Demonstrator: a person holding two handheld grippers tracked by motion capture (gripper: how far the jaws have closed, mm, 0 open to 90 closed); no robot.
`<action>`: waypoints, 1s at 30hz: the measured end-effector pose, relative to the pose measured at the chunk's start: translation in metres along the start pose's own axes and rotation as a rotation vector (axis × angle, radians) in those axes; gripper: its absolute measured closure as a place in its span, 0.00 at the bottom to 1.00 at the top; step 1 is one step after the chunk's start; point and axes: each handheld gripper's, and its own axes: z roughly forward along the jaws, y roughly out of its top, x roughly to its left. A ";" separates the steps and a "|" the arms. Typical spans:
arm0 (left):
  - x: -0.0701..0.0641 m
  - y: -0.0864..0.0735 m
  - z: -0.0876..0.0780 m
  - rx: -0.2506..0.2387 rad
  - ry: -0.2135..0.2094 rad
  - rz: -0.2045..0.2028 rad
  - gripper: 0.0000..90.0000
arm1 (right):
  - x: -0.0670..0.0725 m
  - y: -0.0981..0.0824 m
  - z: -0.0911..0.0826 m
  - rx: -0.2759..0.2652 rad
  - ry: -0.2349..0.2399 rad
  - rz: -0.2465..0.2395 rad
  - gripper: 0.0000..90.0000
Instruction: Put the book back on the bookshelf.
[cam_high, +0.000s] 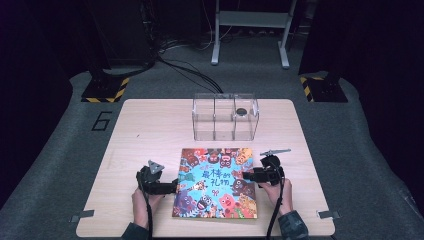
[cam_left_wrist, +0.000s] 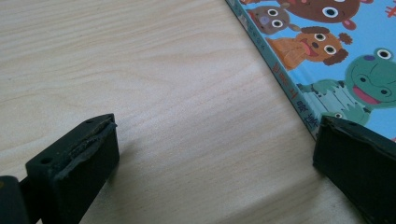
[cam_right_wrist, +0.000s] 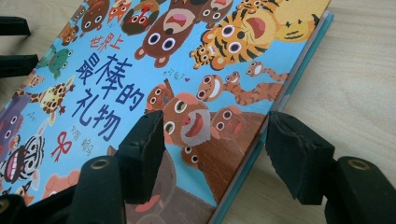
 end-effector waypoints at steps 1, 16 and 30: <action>0.000 0.000 0.000 0.000 0.000 0.000 0.00 | 0.000 0.000 0.000 0.000 0.004 0.005 0.41; 0.000 0.000 0.000 0.000 -0.001 0.001 0.00 | 0.004 -0.001 0.008 0.020 0.089 0.002 0.41; 0.004 0.000 -0.003 -0.003 -0.059 -0.001 0.01 | 0.018 0.011 -0.004 0.017 0.049 -0.087 0.38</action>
